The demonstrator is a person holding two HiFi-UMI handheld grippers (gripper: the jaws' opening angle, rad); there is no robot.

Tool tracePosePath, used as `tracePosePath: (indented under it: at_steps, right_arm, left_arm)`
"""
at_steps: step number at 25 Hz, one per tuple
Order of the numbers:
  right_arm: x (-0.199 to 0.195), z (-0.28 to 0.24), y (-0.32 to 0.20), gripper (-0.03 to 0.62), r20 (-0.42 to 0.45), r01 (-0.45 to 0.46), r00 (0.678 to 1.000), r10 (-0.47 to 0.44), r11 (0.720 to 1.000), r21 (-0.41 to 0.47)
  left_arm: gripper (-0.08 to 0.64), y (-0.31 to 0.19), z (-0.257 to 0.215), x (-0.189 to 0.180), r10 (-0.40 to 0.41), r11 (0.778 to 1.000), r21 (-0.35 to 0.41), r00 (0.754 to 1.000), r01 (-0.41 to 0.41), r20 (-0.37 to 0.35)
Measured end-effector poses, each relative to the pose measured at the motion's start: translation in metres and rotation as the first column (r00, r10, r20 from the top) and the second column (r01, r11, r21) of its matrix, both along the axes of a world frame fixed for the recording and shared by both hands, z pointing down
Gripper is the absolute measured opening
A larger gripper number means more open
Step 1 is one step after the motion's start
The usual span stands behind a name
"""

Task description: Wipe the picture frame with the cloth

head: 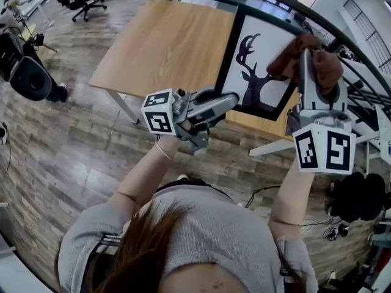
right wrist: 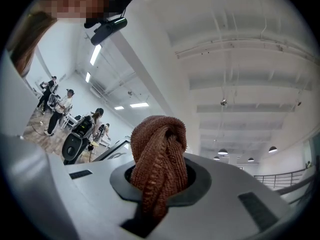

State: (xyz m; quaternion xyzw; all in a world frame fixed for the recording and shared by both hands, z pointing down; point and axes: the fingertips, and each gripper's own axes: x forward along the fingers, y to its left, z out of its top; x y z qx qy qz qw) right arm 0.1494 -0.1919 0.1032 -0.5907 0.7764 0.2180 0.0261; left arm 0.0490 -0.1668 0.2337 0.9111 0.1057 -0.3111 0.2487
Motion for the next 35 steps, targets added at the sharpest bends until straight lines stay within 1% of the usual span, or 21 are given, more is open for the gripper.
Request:
tracePosePath:
  at_steps: [5, 8, 12, 18, 20, 24, 26, 28, 30, 33, 35]
  right_arm:
    - [0.0, 0.013, 0.001, 0.074, 0.004, -0.011, 1.0, 0.011, 1.0, -0.022]
    - [0.001, 0.018, 0.003, 0.074, -0.01, -0.035, 0.999, 0.035, 0.999, -0.005]
    - [-0.002, 0.023, 0.007, 0.074, -0.064, -0.079, 0.995, 0.08, 0.997, 0.016]
    - [0.001, 0.027, 0.01, 0.074, -0.059, -0.1, 0.993, 0.102, 0.995, 0.025]
    - [0.003, 0.018, 0.01, 0.074, -0.03, -0.108, 0.993, 0.11, 0.992, 0.06]
    - [0.014, -0.012, 0.025, 0.074, 0.103, -0.112, 0.99, 0.094, 0.976, 0.185]
    - [0.02, -0.024, 0.036, 0.074, 0.132, -0.122, 0.987, 0.091, 0.96, 0.251]
    - [0.022, -0.029, 0.044, 0.074, 0.135, -0.119, 0.987, 0.084, 0.951, 0.285]
    - [0.019, -0.024, 0.04, 0.074, 0.115, -0.099, 0.991, 0.072, 0.962, 0.254]
    - [0.012, -0.005, 0.022, 0.074, 0.083, -0.078, 0.994, 0.064, 0.983, 0.168]
    - [0.007, 0.007, 0.016, 0.074, 0.073, -0.068, 0.996, 0.059, 0.99, 0.123]
  left_arm:
    - [0.049, -0.003, 0.002, 0.0, 0.008, 1.0, -0.014, 1.0, -0.008, 0.008]
    - [0.049, -0.005, 0.004, 0.001, 0.015, 1.0, -0.017, 1.0, -0.015, 0.019]
    - [0.049, -0.005, 0.003, -0.001, 0.021, 1.0, -0.023, 1.0, -0.021, 0.009]
    - [0.049, -0.007, 0.003, -0.002, 0.031, 0.998, -0.048, 0.999, -0.032, -0.009]
    - [0.049, -0.009, 0.005, -0.001, 0.038, 0.997, -0.065, 0.999, -0.038, -0.008]
    - [0.049, -0.01, 0.009, 0.0, 0.036, 0.996, -0.079, 0.999, -0.036, -0.003]
    - [0.049, -0.011, 0.01, 0.001, 0.033, 0.997, -0.076, 0.999, -0.033, 0.003]
    - [0.049, -0.011, 0.01, 0.001, 0.026, 0.997, -0.075, 1.0, -0.025, 0.007]
    - [0.049, -0.011, 0.009, 0.001, 0.024, 0.997, -0.075, 1.0, -0.024, 0.0]
    - [0.049, -0.01, 0.007, 0.0, 0.029, 0.997, -0.07, 0.999, -0.03, -0.018]
    - [0.049, -0.009, 0.007, 0.0, 0.027, 0.998, -0.064, 0.999, -0.029, -0.02]
